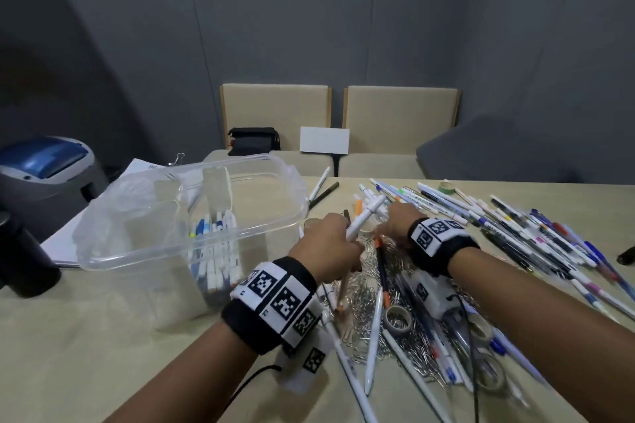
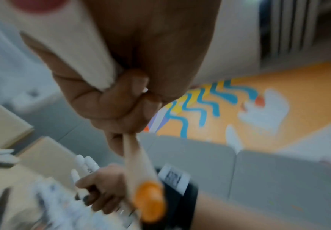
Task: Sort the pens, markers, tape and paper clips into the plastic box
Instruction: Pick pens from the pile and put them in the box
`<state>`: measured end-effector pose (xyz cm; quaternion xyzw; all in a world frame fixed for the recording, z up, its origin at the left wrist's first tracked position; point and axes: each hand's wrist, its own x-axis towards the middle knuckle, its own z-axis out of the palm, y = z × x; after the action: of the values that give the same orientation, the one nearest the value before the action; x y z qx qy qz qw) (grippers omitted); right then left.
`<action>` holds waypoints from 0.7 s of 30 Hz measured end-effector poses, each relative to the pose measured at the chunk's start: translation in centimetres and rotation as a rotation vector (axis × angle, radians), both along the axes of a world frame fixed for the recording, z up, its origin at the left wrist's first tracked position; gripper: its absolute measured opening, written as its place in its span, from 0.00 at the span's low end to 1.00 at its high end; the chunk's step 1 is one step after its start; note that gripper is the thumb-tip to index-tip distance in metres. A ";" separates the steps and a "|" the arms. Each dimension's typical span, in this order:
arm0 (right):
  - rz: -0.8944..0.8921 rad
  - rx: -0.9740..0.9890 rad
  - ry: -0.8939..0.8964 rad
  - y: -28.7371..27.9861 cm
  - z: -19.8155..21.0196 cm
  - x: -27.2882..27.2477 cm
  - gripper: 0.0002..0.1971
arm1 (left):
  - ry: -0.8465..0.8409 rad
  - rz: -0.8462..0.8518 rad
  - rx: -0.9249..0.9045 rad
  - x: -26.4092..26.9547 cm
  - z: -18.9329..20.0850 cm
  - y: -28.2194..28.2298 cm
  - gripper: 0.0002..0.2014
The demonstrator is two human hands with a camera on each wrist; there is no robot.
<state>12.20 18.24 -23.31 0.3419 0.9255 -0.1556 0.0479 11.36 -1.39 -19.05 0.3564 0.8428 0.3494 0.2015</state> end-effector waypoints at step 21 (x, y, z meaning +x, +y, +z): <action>0.348 -0.521 0.268 -20.5 12.2 -5.6 0.05 | -0.302 0.477 0.117 -10.9 8.6 -16.3 0.10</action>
<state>6.60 -2.29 -11.14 0.1319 0.8972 -0.4198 0.0374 0.45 -17.67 -10.44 0.1030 0.8417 0.4839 0.2160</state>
